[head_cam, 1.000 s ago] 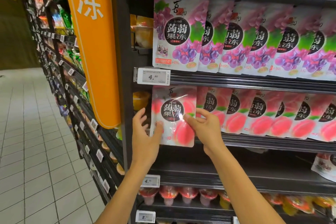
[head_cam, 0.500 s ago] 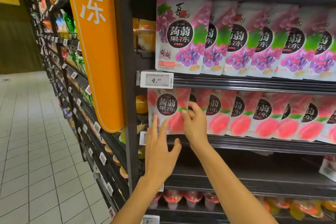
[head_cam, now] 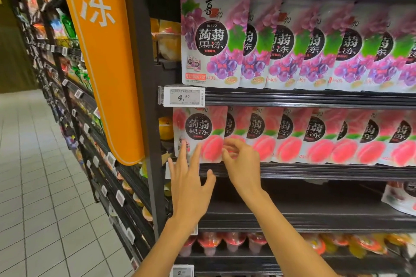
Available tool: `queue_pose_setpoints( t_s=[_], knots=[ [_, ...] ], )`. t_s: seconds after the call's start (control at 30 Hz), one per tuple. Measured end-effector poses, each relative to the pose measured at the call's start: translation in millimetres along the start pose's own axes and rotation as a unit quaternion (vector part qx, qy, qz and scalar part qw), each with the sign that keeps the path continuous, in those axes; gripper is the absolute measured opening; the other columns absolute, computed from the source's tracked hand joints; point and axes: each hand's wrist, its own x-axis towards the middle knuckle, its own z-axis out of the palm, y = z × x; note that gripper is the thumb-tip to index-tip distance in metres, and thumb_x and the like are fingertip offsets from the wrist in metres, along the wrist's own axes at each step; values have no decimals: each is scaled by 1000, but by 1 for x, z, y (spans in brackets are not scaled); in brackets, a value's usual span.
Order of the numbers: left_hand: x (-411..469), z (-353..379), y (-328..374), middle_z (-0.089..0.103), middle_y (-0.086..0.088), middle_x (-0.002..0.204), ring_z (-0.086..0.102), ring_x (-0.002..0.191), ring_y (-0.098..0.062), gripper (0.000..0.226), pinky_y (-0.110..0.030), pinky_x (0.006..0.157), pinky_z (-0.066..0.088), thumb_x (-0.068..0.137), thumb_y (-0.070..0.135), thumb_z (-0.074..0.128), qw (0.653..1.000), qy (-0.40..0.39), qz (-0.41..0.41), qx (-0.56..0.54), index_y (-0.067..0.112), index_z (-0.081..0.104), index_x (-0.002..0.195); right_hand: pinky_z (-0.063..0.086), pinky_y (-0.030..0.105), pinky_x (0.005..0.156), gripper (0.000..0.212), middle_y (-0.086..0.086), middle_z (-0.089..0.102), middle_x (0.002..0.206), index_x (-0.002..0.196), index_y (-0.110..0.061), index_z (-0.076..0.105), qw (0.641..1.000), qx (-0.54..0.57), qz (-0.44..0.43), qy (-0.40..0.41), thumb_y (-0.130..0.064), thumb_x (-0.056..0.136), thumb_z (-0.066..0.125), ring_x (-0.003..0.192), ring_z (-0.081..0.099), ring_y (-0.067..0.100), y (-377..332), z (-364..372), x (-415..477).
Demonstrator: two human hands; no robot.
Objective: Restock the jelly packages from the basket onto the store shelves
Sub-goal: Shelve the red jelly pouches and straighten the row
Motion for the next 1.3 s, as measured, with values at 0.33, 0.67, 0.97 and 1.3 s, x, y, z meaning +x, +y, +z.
queue_pose_setpoints(
  t_s=[0.33,0.67,0.97,1.3],
  knots=[
    [-4,-3,7,3,9,164,-28,136,4,64,-51,123,6,93,32,58,1000,23,14,-11,35,29,149,51,9,76,20,-10,73,92,109,-14,72,999,32,21,-2,-14,93,61,85,67,2,13,-8,-8],
    [-43,14,35,60,18,112,52,113,-2,26,-26,100,42,92,8,57,987,45,49,-146,27,63,109,53,15,74,15,-7,74,89,103,-18,72,996,63,65,-25,-12,92,63,81,70,8,49,-47,-43],
    [-145,89,0,68,13,93,62,85,3,22,-15,76,48,92,5,58,969,-67,-142,-189,26,64,97,57,41,77,21,5,75,93,86,-27,70,968,47,209,-133,-24,83,49,82,70,22,154,-89,-141],
    [-316,165,-77,65,-10,92,58,83,-19,8,-3,68,40,90,-5,60,907,-216,-325,-156,-6,67,94,58,35,63,17,13,68,77,78,-7,68,850,24,501,-162,-2,93,61,70,67,24,285,-123,-304]
  ],
)
